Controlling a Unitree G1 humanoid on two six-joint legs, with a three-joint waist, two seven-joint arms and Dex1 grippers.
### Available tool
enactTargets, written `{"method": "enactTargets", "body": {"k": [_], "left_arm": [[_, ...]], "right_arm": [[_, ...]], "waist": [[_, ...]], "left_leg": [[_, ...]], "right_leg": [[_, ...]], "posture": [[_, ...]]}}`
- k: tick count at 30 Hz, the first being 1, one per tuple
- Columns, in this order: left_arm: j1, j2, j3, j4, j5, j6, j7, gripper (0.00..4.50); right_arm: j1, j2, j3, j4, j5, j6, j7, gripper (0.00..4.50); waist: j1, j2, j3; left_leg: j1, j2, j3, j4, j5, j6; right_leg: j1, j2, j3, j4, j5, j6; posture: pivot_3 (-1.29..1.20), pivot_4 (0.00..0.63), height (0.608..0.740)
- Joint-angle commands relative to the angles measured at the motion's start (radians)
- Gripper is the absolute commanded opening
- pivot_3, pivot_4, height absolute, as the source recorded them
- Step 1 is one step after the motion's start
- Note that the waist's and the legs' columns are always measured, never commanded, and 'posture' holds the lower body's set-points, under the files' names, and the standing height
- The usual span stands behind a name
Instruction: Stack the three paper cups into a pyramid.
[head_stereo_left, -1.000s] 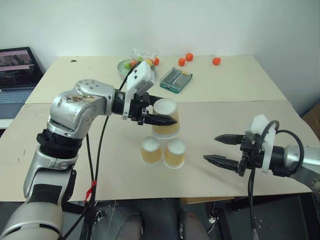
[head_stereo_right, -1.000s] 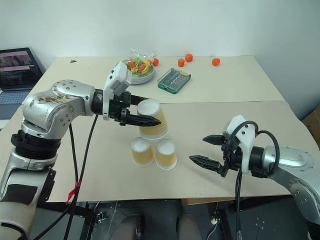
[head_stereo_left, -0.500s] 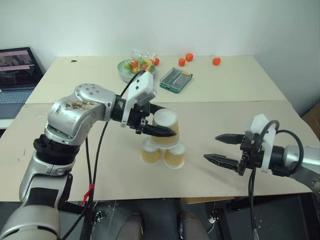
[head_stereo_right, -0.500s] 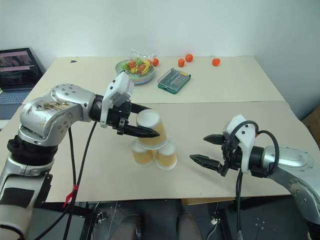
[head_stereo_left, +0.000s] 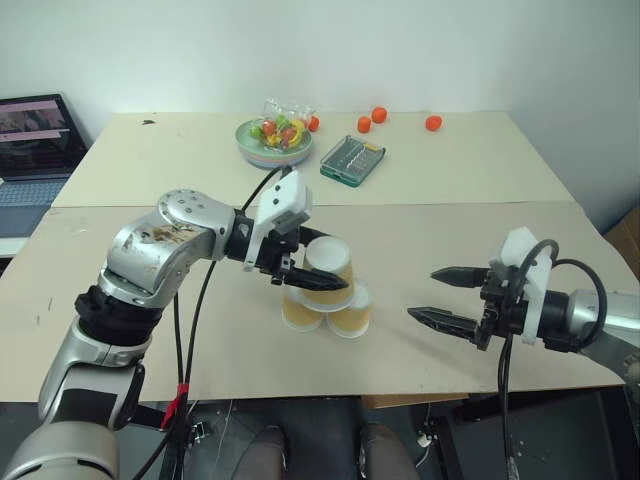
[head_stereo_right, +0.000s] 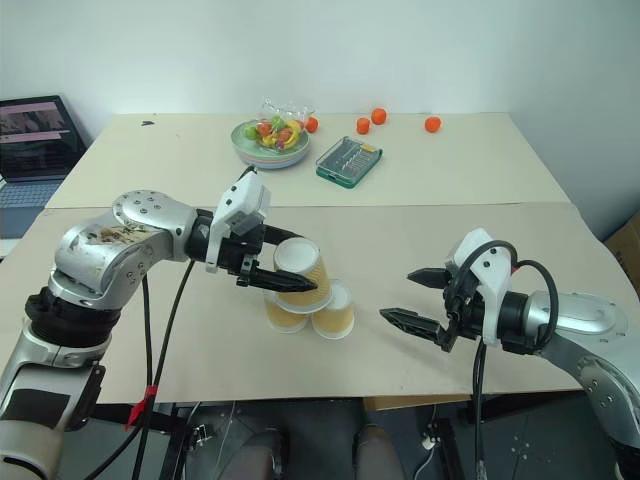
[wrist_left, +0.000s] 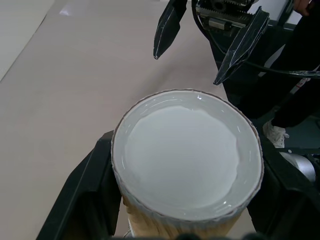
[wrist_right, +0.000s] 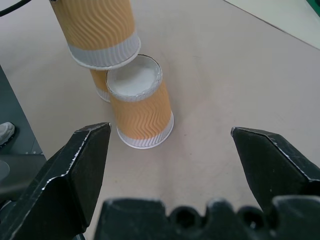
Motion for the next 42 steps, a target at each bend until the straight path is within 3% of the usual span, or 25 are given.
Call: {"method": "enactTargets", "body": {"k": [1, 8, 9, 10, 12, 42], "left_arm": [[-0.022, -0.004, 0.004, -0.001, 0.012, -0.039, -0.013, 2.7], [-0.023, -0.021, -0.004, 0.012, 0.024, -0.06, -0.01, 2.7], [-0.023, -0.024, -0.003, 0.014, 0.025, -0.06, -0.007, 3.69], [-0.023, -0.025, -0.004, 0.015, 0.027, -0.064, -0.009, 3.8], [-0.025, -0.026, -0.004, 0.017, 0.032, -0.068, -0.012, 4.46], [-0.248, -0.074, 0.131, 0.127, -0.052, 0.021, 0.055, 4.46]], "right_arm": [[-0.005, -0.009, -0.023, -0.019, 0.0, -0.019, 0.001, 4.5], [-0.006, -0.01, -0.027, -0.02, -0.006, -0.021, -0.003, 4.5], [-0.006, -0.011, -0.027, -0.021, -0.006, -0.021, -0.003, 4.5], [-0.006, -0.012, -0.028, -0.02, -0.007, -0.02, -0.003, 4.5], [-0.005, -0.013, -0.029, -0.02, -0.007, -0.02, -0.003, 4.5], [-0.037, -0.023, -0.019, 0.008, -0.024, -0.018, 0.029, 4.5]], "waist": [[0.0, 0.0, 0.0], [0.0, 0.0, 0.0], [0.0, 0.0, 0.0], [0.0, 0.0, 0.0], [0.0, 0.0, 0.0], [0.0, 0.0, 0.0]], "left_leg": [[0.0, 0.0, 0.0, 0.0, 0.0, 0.0], [0.0, 0.0, 0.0, 0.0, 0.0, 0.0], [0.0, 0.0, 0.0, 0.0, 0.0, 0.0], [0.0, 0.0, 0.0, 0.0, 0.0, 0.0], [0.0, 0.0, 0.0, 0.0, 0.0, 0.0], [-0.001, 0.0, 0.0, 0.001, 0.0, 0.0]], "right_leg": [[0.0, 0.0, 0.0, 0.0, 0.0, 0.0], [0.0, 0.0, 0.0, 0.0, 0.0, 0.0], [0.0, 0.0, 0.0, 0.0, 0.0, 0.0], [0.0, 0.0, 0.0, 0.0, 0.0, 0.0], [0.0, 0.0, 0.0, 0.0, 0.0, 0.0], [0.0, 0.001, 0.0, 0.0, 0.0, 0.0]], "posture": [[0.0, 0.15, 0.74], [0.0, 0.15, 0.74], [0.0, 0.15, 0.74], [0.0, 0.15, 0.74], [0.0, 0.15, 0.74], [0.0, 0.15, 0.74]]}}
